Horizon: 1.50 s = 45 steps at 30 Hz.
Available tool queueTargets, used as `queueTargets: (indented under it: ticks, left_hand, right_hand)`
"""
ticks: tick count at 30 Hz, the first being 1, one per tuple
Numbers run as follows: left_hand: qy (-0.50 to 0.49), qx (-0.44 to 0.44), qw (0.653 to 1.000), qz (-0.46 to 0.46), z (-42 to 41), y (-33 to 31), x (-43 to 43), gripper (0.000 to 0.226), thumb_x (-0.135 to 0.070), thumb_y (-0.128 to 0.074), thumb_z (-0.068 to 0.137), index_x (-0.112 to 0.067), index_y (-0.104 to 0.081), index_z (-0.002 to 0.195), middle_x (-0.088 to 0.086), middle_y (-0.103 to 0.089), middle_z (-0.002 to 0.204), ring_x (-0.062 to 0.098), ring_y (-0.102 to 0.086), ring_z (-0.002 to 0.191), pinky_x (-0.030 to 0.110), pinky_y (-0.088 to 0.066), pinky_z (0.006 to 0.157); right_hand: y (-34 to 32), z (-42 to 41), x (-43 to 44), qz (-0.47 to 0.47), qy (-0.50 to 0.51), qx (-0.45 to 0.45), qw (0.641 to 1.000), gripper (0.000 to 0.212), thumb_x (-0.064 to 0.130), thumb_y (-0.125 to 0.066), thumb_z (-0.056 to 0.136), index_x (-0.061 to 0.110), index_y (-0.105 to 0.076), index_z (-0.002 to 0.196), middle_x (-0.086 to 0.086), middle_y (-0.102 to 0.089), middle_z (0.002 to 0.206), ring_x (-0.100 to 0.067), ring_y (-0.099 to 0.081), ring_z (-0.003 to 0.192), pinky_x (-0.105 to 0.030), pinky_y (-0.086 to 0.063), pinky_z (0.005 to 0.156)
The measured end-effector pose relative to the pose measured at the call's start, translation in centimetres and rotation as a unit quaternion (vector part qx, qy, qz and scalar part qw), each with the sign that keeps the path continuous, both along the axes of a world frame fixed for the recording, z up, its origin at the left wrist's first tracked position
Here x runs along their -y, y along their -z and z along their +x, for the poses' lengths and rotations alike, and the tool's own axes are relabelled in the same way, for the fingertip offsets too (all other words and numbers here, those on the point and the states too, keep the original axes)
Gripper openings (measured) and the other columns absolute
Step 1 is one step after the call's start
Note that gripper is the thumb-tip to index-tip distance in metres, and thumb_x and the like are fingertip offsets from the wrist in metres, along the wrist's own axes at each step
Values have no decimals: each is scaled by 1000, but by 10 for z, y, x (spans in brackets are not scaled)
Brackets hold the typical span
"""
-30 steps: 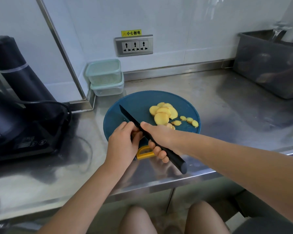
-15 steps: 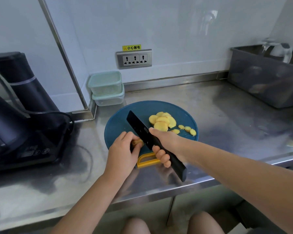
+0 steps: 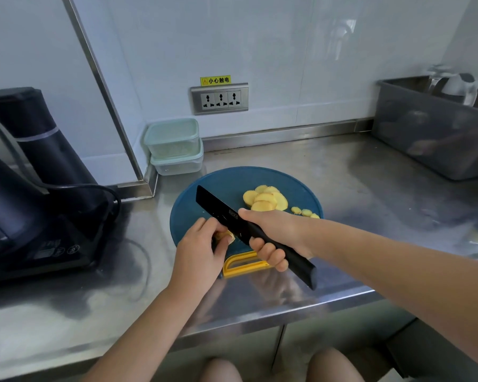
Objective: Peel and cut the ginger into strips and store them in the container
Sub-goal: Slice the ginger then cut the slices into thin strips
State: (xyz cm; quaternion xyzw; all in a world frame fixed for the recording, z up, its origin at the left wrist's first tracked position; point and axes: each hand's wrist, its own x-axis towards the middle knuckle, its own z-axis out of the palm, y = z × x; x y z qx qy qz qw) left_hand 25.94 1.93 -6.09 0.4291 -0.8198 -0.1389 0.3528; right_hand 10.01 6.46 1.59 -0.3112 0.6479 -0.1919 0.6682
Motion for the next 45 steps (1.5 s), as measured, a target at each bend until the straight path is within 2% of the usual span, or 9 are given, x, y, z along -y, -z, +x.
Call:
queueTargets:
  ticks: [8, 16, 27, 45]
  left_hand:
    - [4, -4, 1000, 10, 1, 0, 2, 10, -19, -72, 81, -19, -62, 84, -12, -55, 79, 5, -52, 69, 9, -39, 61]
    - [5, 2, 1000, 4, 2, -1, 1, 11, -18, -73, 80, -19, -63, 83, -18, -49, 75, -1, -49, 65, 8, -36, 59]
    - [7, 20, 1000, 3, 0, -3, 3, 9, -15, -71, 81, -18, -62, 83, -12, -53, 76, 8, -53, 68, 11, -38, 59]
    - [3, 11, 1000, 8, 1, -1, 2, 7, -15, -67, 84, -15, -60, 87, -11, -50, 80, 7, -50, 72, 8, -34, 59]
  right_hand:
    - [1, -7, 6, 27, -26, 44, 998, 68, 71, -27, 93, 19, -36, 51, 5, -30, 43, -9, -27, 31, -16, -26, 32]
    - [-3, 0, 9, 42, -35, 13, 998, 67, 71, -27, 93, 18, -36, 53, 4, -32, 41, -10, -29, 28, -13, -29, 32]
    - [11, 7, 10, 35, -20, -18, 999, 68, 77, -30, 88, 19, -37, 52, 4, -33, 44, -10, -29, 31, -14, -28, 35]
    - [11, 31, 32, 0, 6, -113, 994, 68, 79, -32, 86, 19, -37, 56, 4, -35, 42, -11, -29, 32, -15, -29, 36]
